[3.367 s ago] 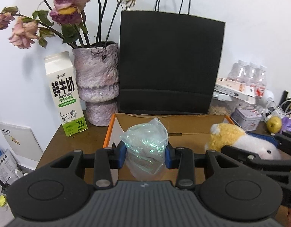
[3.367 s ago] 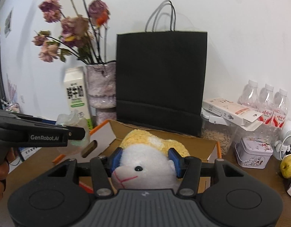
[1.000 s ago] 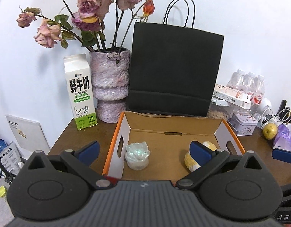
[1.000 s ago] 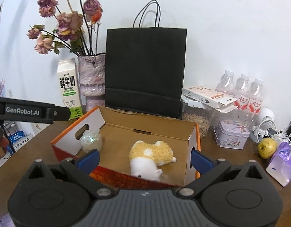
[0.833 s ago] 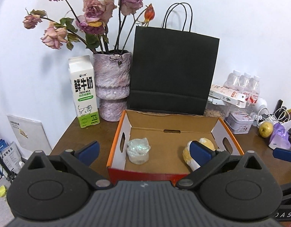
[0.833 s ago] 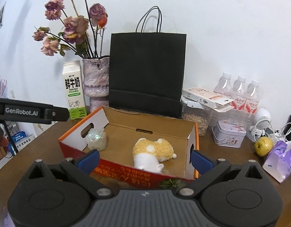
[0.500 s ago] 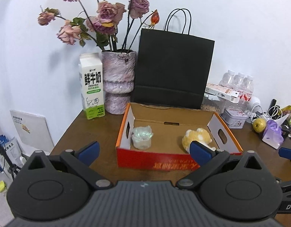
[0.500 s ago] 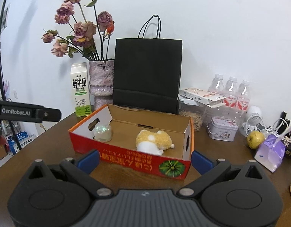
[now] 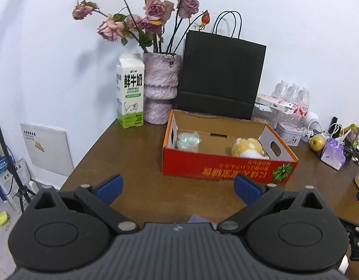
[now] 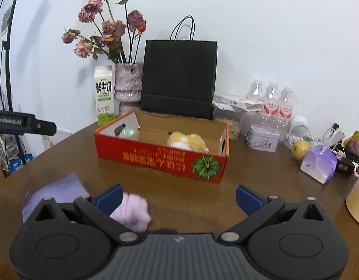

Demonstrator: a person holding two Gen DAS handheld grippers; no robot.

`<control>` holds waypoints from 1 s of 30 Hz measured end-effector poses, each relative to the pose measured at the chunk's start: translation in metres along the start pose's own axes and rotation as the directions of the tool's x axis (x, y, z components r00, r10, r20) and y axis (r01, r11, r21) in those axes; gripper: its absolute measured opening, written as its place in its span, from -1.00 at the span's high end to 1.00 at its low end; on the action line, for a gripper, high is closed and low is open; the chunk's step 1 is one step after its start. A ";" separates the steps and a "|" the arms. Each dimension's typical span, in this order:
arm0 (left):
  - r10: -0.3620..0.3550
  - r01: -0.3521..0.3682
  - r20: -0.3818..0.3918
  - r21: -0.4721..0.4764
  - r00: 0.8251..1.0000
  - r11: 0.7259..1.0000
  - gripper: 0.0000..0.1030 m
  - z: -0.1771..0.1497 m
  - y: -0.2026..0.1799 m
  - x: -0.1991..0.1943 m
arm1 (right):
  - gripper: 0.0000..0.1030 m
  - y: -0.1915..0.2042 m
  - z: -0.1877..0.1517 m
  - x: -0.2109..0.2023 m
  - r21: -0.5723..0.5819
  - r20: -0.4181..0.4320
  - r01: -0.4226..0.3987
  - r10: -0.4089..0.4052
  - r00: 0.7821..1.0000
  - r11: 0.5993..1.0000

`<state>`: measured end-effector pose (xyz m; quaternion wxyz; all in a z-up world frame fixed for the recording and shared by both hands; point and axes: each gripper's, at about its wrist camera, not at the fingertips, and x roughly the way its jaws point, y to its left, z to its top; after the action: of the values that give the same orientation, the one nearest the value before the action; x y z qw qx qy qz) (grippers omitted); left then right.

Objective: Organize objects
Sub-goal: 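Withdraw both grippers from the box back toward the remaining objects, then grasp the braided cable with the right gripper while the left gripper grasps the lavender pouch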

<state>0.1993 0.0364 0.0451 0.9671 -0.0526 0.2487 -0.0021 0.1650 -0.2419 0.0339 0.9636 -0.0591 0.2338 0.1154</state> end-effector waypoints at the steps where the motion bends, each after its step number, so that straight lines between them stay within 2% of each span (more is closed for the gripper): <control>1: 0.000 0.000 -0.001 -0.001 1.000 1.000 -1.00 -0.004 0.002 -0.002 | -1.00 0.001 -0.005 -0.002 -0.003 -0.004 0.003 -0.003 1.000 1.000; 7: 0.004 -0.004 -0.020 -0.008 1.000 1.000 -1.00 -0.027 0.016 -0.012 | -1.00 0.005 -0.035 -0.013 -0.020 -0.034 0.007 -0.007 0.999 1.000; 15: 0.011 -0.012 -0.051 -0.021 0.999 1.000 -1.00 -0.055 0.033 -0.018 | -1.00 0.013 -0.067 -0.020 -0.035 -0.098 -0.027 0.024 0.995 0.999; 27: 0.027 -0.027 -0.077 0.004 0.997 1.000 -1.00 -0.077 0.042 -0.032 | -1.00 0.028 -0.090 0.008 -0.053 -0.245 -0.108 0.092 0.965 0.993; 30: 0.025 -0.024 -0.082 0.013 0.996 1.000 -1.00 -0.081 0.041 -0.036 | -1.00 0.028 -0.093 0.016 -0.037 -0.248 -0.100 0.088 0.965 0.994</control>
<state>0.1278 0.0705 -0.0129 0.9563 -0.0436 0.2890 0.0060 0.1310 -0.2278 -0.0578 0.9188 -0.0853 0.3513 0.1584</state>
